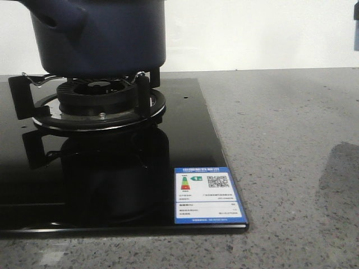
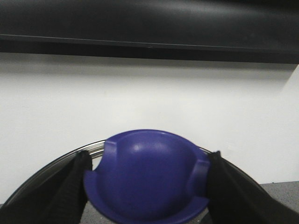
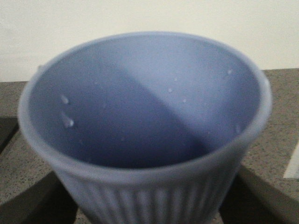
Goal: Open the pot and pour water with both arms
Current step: 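Carry the cup back and lower it onto the counter with the right gripper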
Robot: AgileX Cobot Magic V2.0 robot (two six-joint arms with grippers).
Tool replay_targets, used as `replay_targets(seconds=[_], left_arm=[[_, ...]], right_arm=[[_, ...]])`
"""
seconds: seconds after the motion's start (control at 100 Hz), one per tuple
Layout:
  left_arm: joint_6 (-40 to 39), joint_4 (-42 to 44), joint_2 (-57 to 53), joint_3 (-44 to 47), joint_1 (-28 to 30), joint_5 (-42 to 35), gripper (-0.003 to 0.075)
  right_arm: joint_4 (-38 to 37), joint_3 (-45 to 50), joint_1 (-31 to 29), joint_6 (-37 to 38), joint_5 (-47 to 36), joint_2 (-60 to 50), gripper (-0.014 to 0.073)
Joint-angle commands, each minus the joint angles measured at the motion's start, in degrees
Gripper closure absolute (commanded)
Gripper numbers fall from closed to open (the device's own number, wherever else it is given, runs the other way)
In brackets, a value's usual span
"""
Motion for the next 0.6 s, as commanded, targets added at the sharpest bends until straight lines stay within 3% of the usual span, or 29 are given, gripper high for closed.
replay_targets(seconds=[0.0, 0.31, 0.59], left_arm=[[0.0, 0.1, -1.6, -2.2, 0.1, -5.6, 0.0344], [0.0, 0.1, -1.6, -2.2, 0.1, -5.6, 0.0344], [0.0, 0.1, -1.6, -2.2, 0.1, -5.6, 0.0344]], right_arm=[[0.6, -1.4, -1.7, -2.5, -7.8, 1.6, 0.0275], [8.6, -1.4, -2.2, -23.3, -20.4, 12.5, 0.0275], [11.9, -1.4, -2.2, -25.7, -24.1, 16.1, 0.0275]])
